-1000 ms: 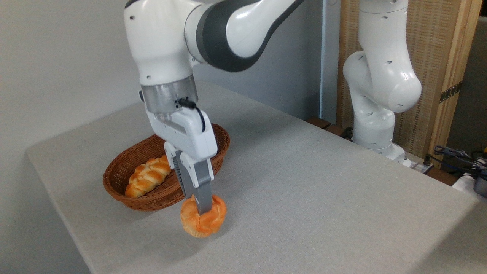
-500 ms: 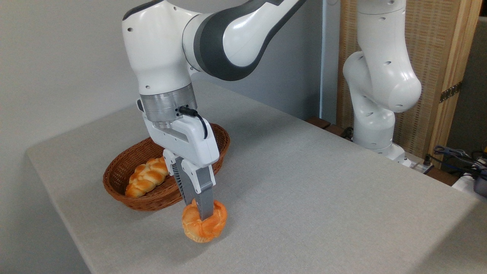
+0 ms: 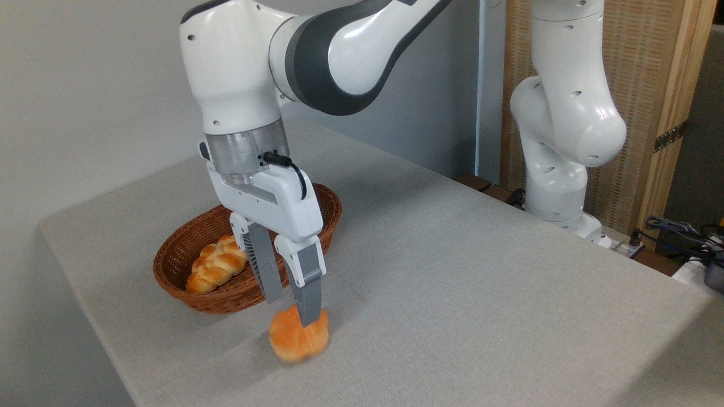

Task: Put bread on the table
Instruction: 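Open the gripper to release the bun and raise it away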

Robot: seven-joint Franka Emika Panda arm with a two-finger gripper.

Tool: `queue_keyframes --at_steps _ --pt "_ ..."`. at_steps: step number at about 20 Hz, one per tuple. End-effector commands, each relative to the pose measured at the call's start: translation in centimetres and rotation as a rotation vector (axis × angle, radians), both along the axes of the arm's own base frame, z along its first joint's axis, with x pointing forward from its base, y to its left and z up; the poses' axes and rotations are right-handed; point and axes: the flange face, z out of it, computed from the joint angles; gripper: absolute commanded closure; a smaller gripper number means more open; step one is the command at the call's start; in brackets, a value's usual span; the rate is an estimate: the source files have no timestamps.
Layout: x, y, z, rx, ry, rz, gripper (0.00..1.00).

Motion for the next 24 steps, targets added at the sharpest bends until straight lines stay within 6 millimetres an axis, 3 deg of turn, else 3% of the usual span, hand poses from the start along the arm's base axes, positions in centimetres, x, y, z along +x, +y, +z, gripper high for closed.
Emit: queue_keyframes --at_steps 1,3,6,8,10,16,18,24 --pt "0.1 -0.4 4.0 -0.113 -0.058 0.099 0.0" --pt "-0.1 -0.4 6.8 -0.152 -0.037 0.117 0.0" --pt "-2.3 0.0 9.9 -0.178 -0.01 0.113 0.0" --pt "-3.1 -0.8 10.4 -0.192 0.047 0.101 0.0" --pt "-3.6 -2.8 12.4 -0.198 0.056 0.066 0.0" --pt "-3.7 -2.4 12.8 -0.193 0.063 0.003 0.0" --pt "-3.9 -0.5 12.6 -0.192 0.087 0.004 0.0" --pt "-3.8 -1.2 12.4 -0.18 0.095 0.008 0.0"
